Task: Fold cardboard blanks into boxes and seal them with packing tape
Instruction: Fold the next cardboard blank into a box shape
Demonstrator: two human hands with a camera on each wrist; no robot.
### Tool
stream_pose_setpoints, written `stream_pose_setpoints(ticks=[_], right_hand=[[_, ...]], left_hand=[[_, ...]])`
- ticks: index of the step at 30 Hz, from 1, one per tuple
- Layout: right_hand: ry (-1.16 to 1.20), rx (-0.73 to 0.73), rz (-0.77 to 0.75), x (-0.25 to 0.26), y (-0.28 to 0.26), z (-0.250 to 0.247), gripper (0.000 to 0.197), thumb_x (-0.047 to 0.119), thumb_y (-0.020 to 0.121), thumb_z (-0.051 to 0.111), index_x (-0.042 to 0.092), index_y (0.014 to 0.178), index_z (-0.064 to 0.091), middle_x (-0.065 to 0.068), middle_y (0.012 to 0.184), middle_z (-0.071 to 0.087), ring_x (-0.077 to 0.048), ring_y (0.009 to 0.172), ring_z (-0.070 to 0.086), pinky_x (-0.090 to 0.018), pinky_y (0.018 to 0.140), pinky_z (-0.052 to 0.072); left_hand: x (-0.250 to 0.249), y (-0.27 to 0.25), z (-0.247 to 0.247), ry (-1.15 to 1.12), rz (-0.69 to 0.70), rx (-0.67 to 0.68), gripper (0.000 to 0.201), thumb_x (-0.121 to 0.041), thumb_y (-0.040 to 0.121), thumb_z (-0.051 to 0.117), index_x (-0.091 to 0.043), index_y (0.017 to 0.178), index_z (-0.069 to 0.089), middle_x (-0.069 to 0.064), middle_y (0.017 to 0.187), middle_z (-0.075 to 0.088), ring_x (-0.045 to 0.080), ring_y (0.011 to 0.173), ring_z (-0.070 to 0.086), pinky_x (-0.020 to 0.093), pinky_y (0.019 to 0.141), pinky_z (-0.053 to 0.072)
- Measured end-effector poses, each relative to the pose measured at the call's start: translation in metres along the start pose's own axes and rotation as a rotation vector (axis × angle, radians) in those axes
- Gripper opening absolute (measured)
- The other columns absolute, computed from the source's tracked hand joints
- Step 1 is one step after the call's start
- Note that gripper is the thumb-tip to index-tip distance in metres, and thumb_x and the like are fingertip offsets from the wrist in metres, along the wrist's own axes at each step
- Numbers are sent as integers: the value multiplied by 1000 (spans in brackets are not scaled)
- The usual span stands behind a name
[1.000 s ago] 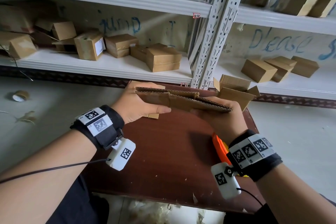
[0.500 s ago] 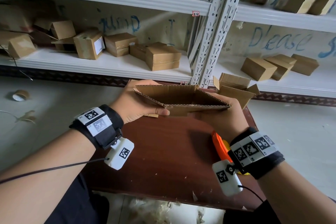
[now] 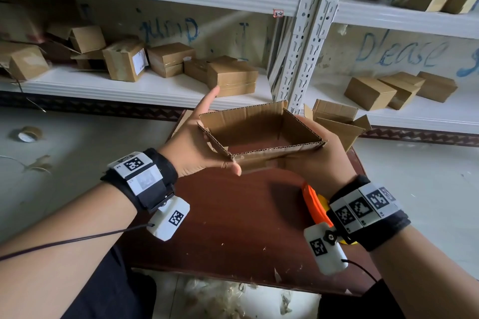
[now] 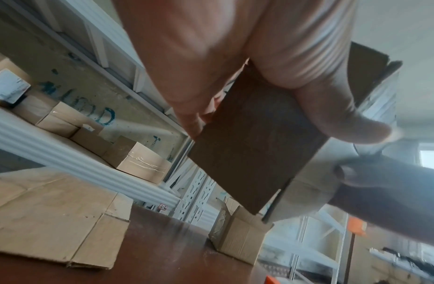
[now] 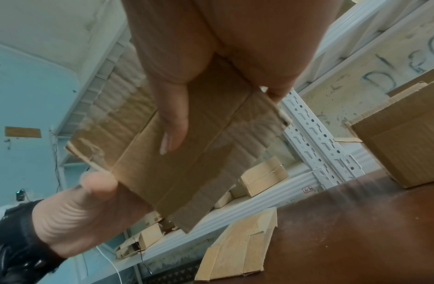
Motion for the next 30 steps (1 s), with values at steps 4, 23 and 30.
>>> stream_pose_setpoints(ticks=[4,23,30], right_hand=[[-9,9,2,-9,1,0,90,1,56,98,20,138,66,12,125,73,-9,123,66,-49,110,51],[-114,-84,28,-12,-1,-6,109,19,48,104,17,145,55,1,136,55,11,125,49,-27,115,43],[70,-105,75,-8,-3,3,119,3,45,105,28,140,38,9,131,61,-1,121,63,-30,107,53]], left_hand=[[6,-5,16,-114,-72,112,179,-45,33,105,-26,163,-17,-23,100,72,7,103,68,53,96,53],[-1,-3,11,-350,-211,-97,128,-32,45,105,-24,156,41,-1,129,64,22,117,67,58,90,60],[-15,-4,25,-57,-13,-49,103,-6,62,100,-14,149,45,-19,135,64,4,130,58,33,111,48]])
Point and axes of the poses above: each hand's wrist, its own y-axis towards the middle knuckle, its own z-axis out of the palm, x = y × z, the point moved 7 cm from there along y, towards the middle knuckle
